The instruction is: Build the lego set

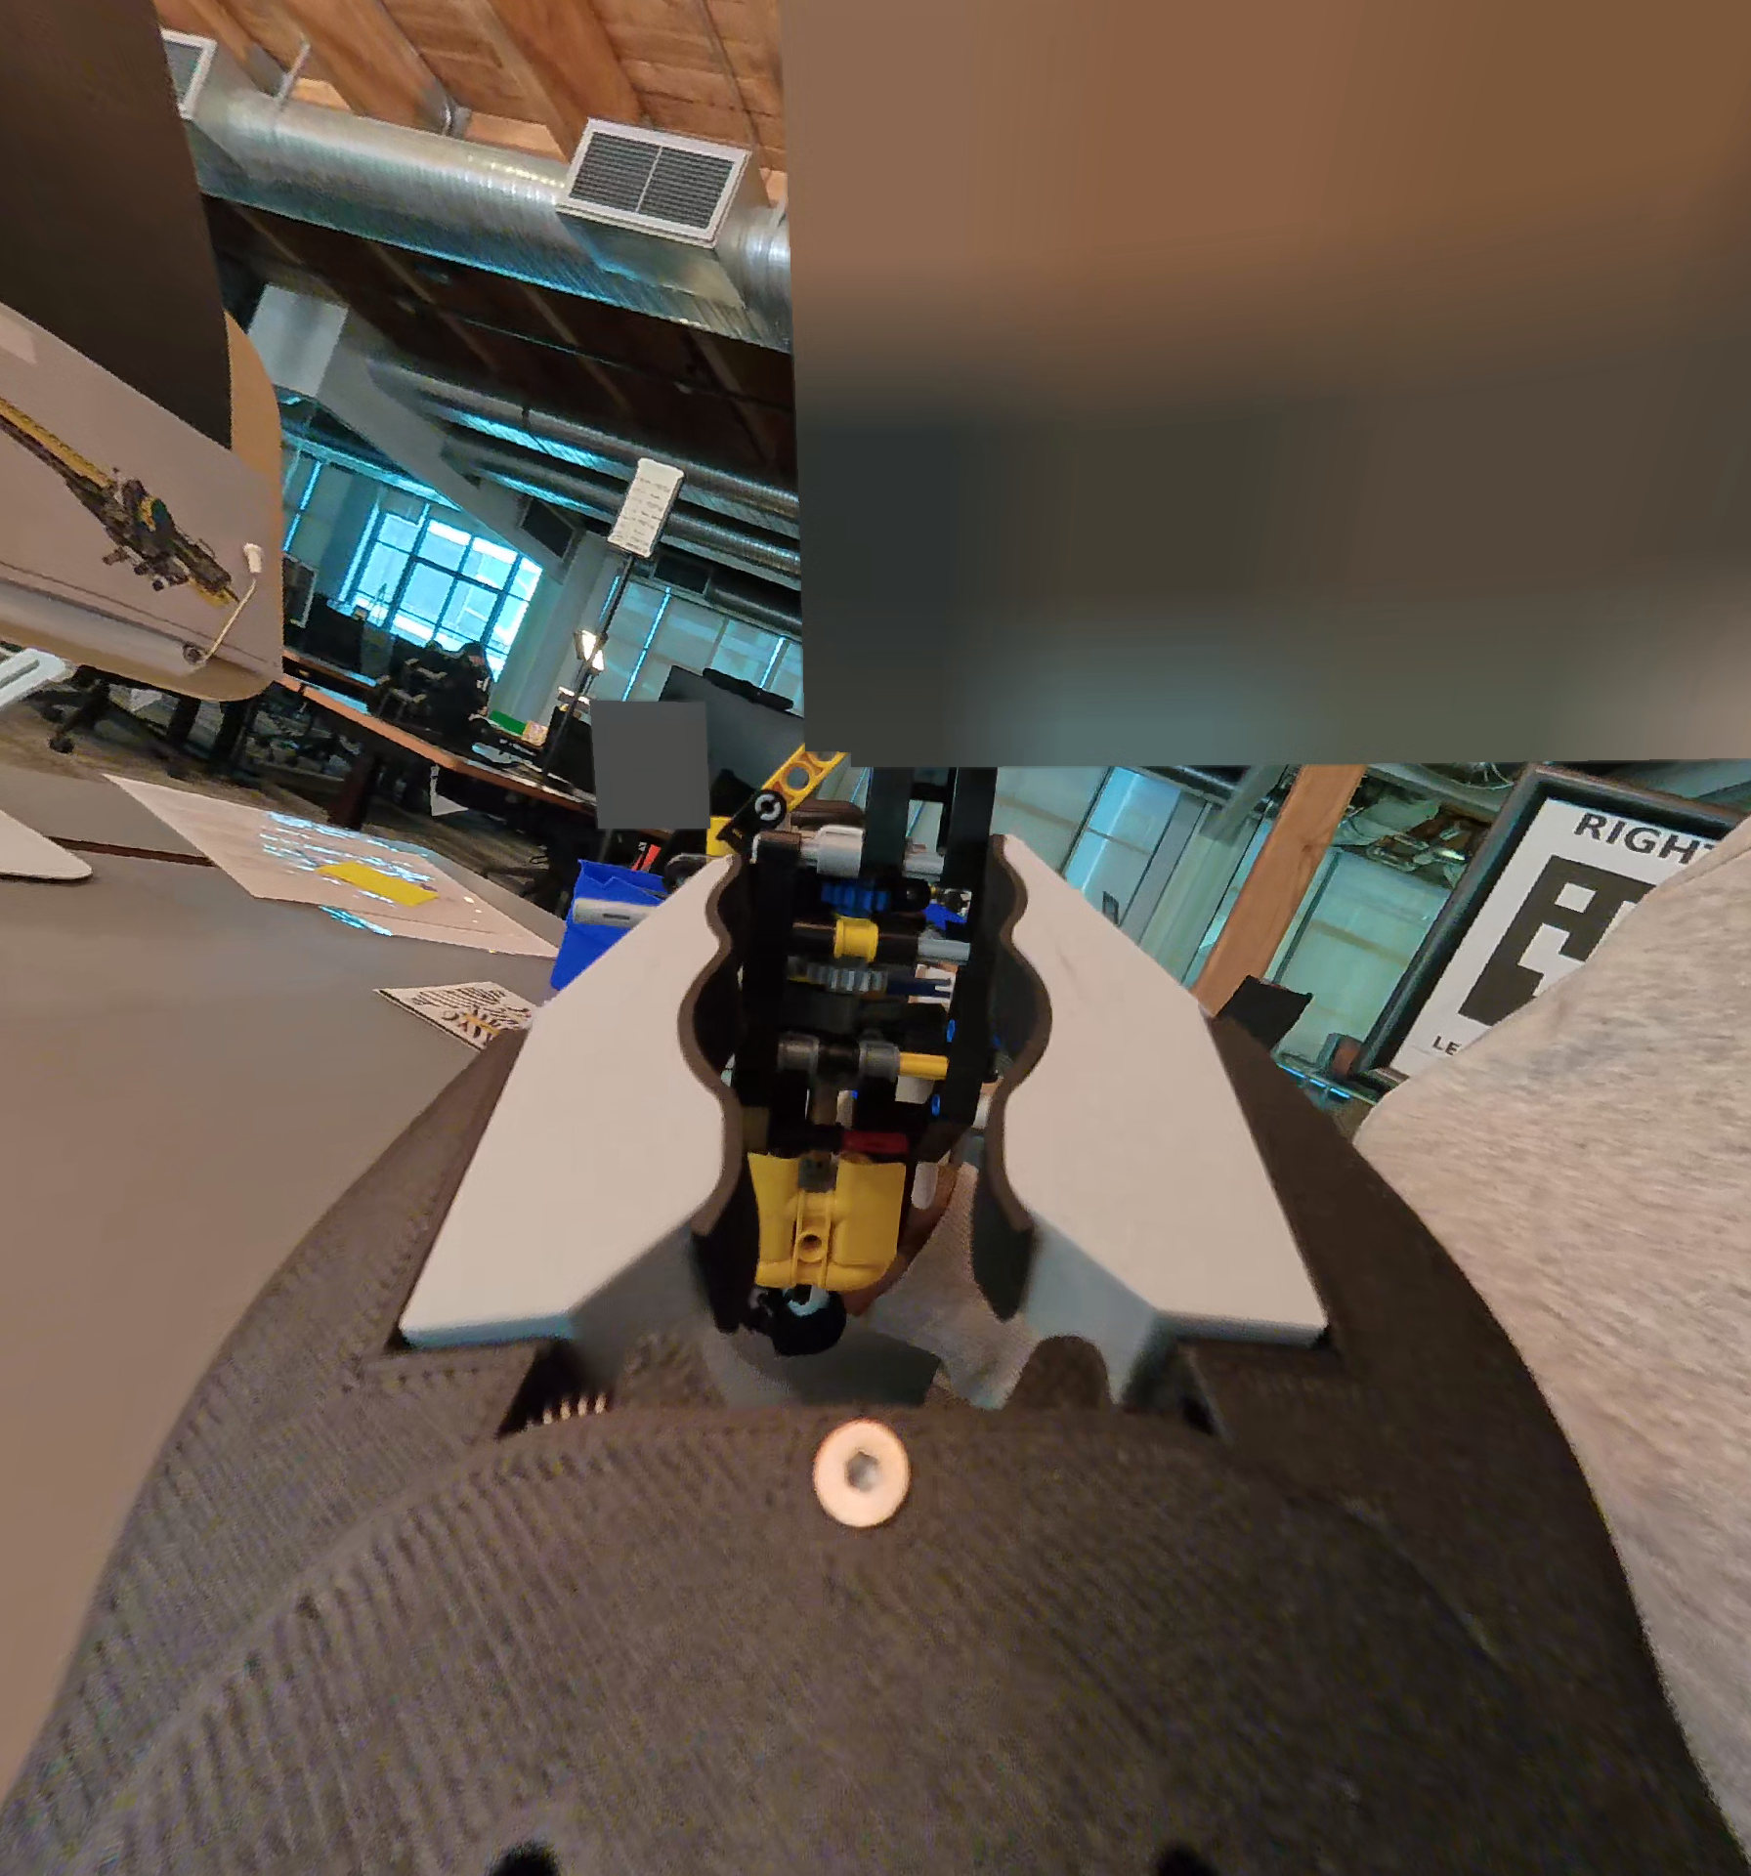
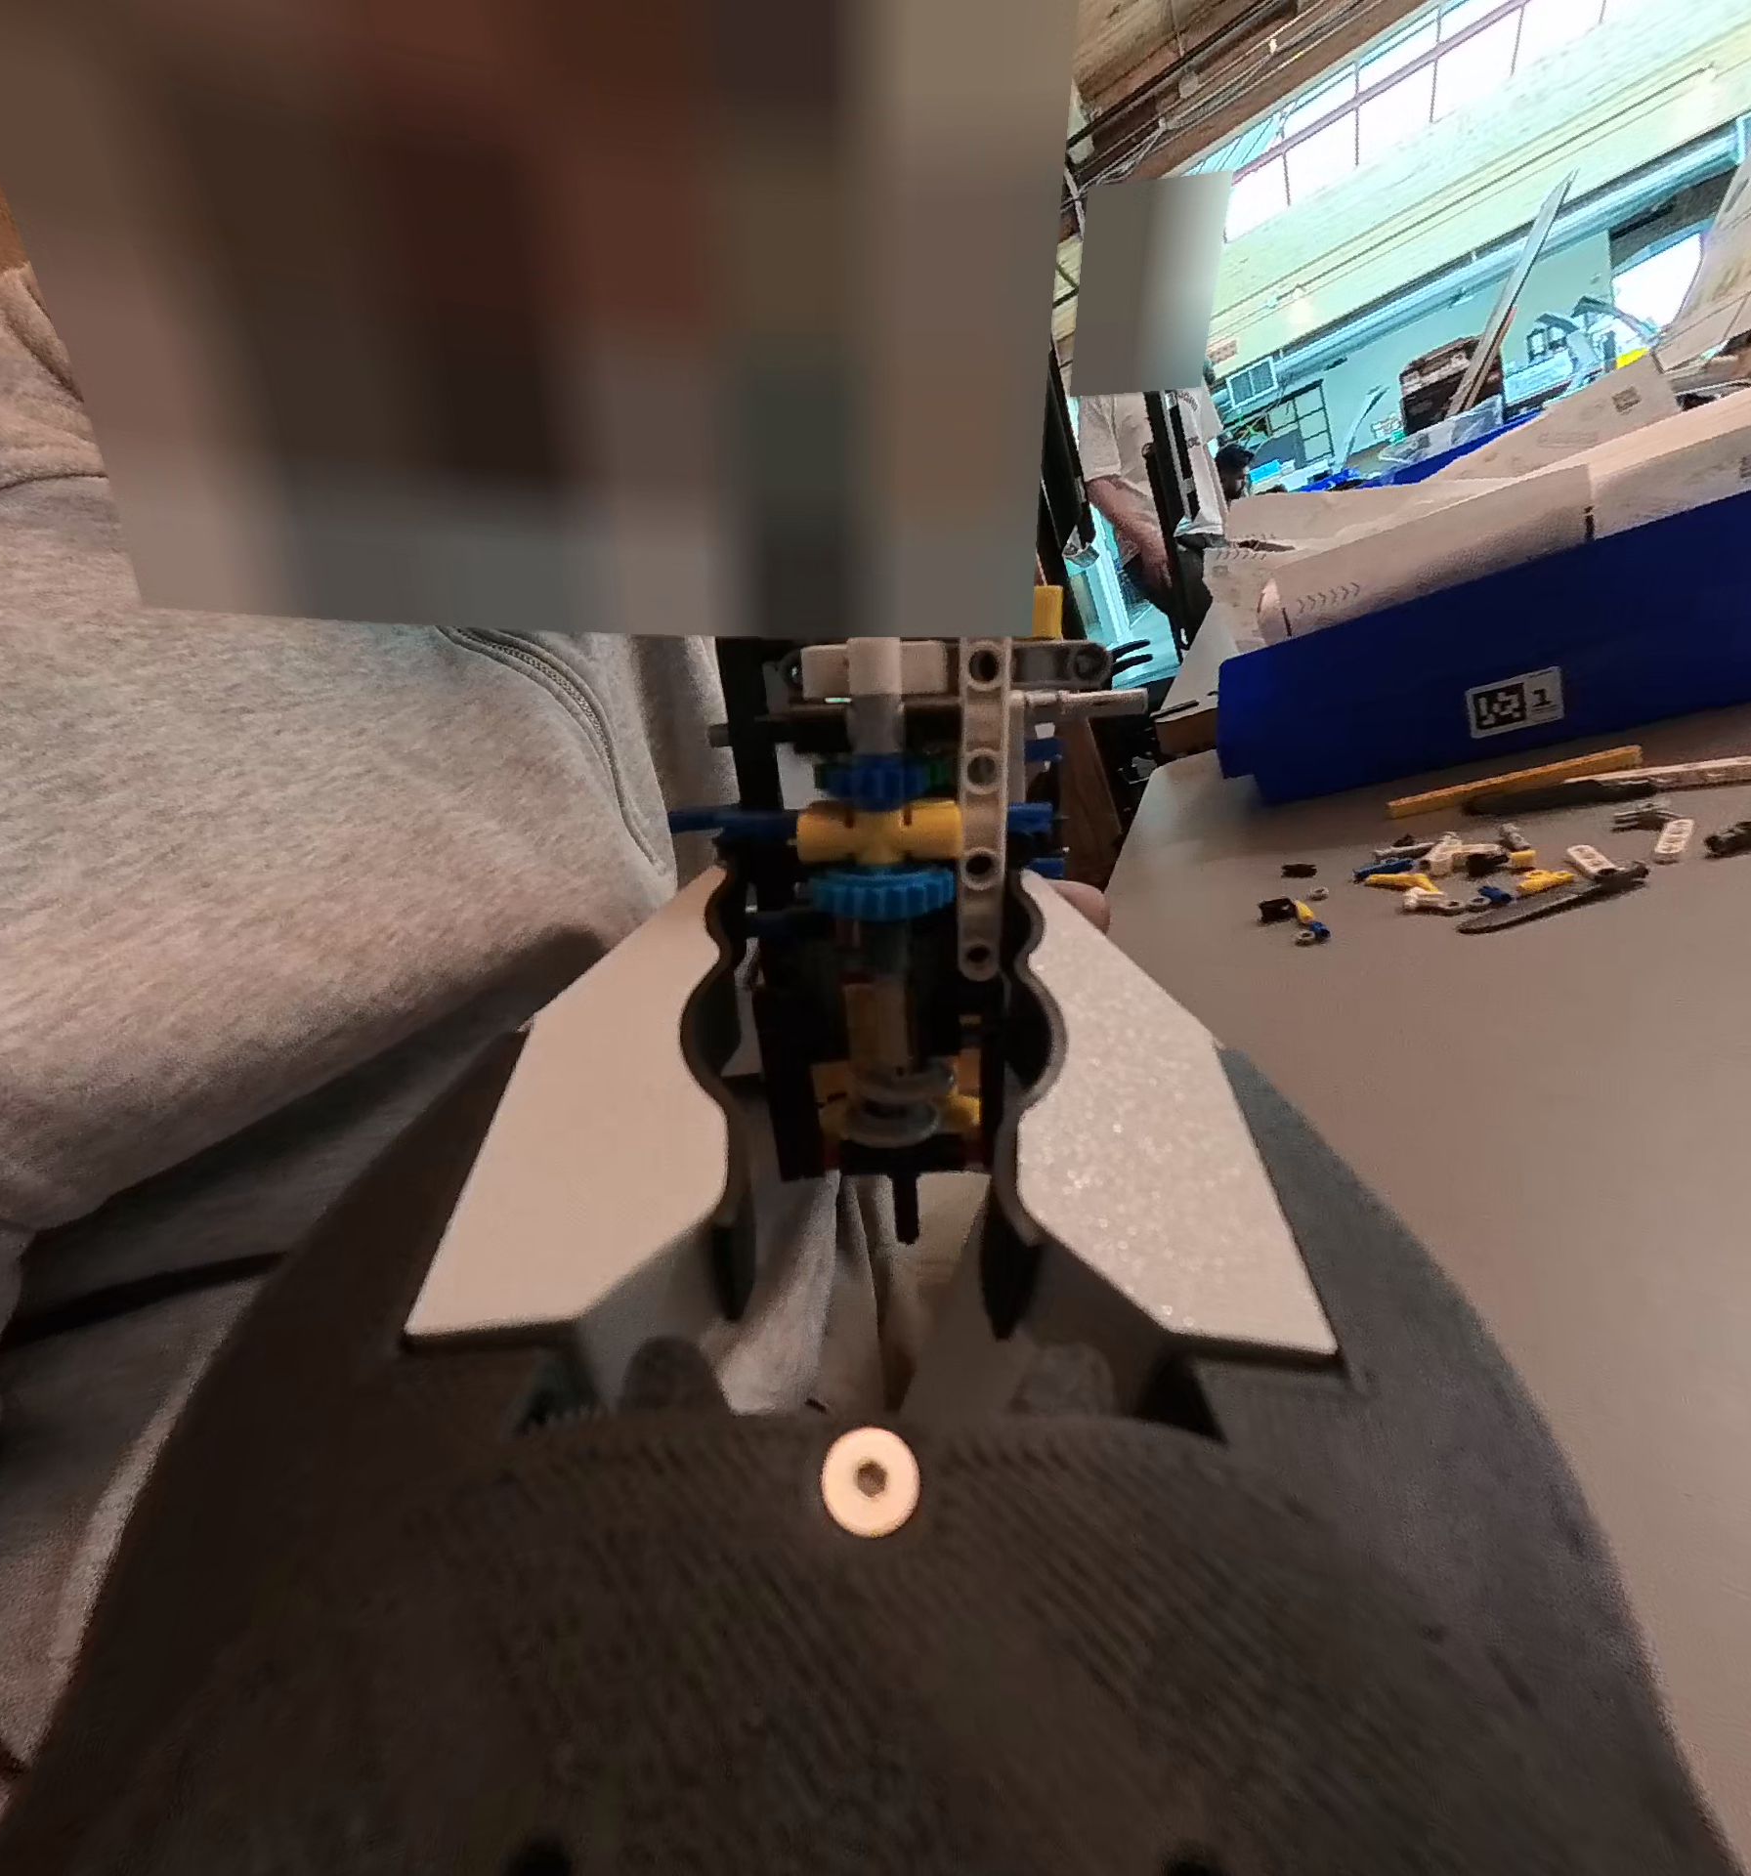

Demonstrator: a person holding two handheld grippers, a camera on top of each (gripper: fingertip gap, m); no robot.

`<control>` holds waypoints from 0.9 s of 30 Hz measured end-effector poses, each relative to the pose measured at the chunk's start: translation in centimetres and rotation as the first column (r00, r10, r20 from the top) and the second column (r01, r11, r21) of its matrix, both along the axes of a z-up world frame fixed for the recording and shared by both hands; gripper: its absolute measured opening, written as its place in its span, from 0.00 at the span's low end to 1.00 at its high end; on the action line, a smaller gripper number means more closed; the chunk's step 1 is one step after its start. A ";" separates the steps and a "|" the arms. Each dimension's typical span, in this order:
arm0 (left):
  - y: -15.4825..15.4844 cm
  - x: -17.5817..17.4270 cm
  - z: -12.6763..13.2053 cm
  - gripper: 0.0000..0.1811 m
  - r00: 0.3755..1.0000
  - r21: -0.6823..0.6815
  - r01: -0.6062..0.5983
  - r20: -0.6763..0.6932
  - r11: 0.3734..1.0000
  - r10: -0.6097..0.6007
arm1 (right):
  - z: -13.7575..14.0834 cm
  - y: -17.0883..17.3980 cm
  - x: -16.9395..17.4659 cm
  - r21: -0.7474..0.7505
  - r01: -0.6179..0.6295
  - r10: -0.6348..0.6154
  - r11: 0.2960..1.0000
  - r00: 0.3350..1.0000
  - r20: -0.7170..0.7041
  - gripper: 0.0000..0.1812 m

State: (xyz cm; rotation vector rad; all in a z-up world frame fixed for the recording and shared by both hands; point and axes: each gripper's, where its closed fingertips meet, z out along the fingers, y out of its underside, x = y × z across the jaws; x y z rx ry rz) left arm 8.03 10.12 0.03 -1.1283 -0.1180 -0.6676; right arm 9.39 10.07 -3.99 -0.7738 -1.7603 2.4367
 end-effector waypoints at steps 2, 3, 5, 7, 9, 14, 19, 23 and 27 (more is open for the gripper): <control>0.0 0.0 0.0 0.26 1.000 -0.001 -0.012 -0.011 1.000 0.012 | 0.0 0.0 0.0 0.003 0.002 -0.002 1.000 1.000 -0.002 0.27; -0.1 0.0 0.1 0.26 1.000 -0.002 -0.017 -0.014 1.000 0.017 | 0.1 0.0 0.0 0.004 0.002 -0.002 1.000 1.000 -0.003 0.27; -0.1 -0.1 0.1 0.25 0.999 -0.005 -0.030 -0.022 1.000 0.030 | 0.1 -0.1 0.0 0.006 0.002 -0.002 1.000 1.000 -0.003 0.27; -0.1 -0.1 0.1 0.25 0.999 -0.009 -0.041 -0.031 0.999 0.041 | 0.1 -0.2 0.0 0.007 -0.001 0.001 1.000 1.000 -0.004 0.27; -0.1 -0.2 0.2 0.25 0.999 -0.011 -0.043 -0.034 0.999 0.042 | 0.2 -0.2 -0.1 0.010 0.000 0.000 1.000 1.000 -0.006 0.27; -0.1 0.0 0.1 0.26 0.998 -0.028 -0.038 -0.055 0.999 0.036 | 0.2 -0.3 0.0 0.016 -0.003 0.003 1.000 1.000 -0.009 0.27; -0.2 0.0 0.2 0.25 0.998 -0.031 -0.034 -0.059 0.999 0.033 | 0.2 -0.4 0.0 0.019 -0.004 0.005 1.000 1.000 -0.011 0.27; -0.3 0.1 0.2 0.25 0.998 -0.032 -0.024 -0.052 0.999 0.022 | 0.3 -0.4 0.1 0.017 -0.006 0.006 1.000 1.000 -0.013 0.27; -0.3 0.1 0.1 0.24 0.999 -0.035 -0.018 -0.049 0.999 0.016 | 0.3 -0.4 0.1 0.014 -0.010 0.010 1.000 1.000 -0.012 0.27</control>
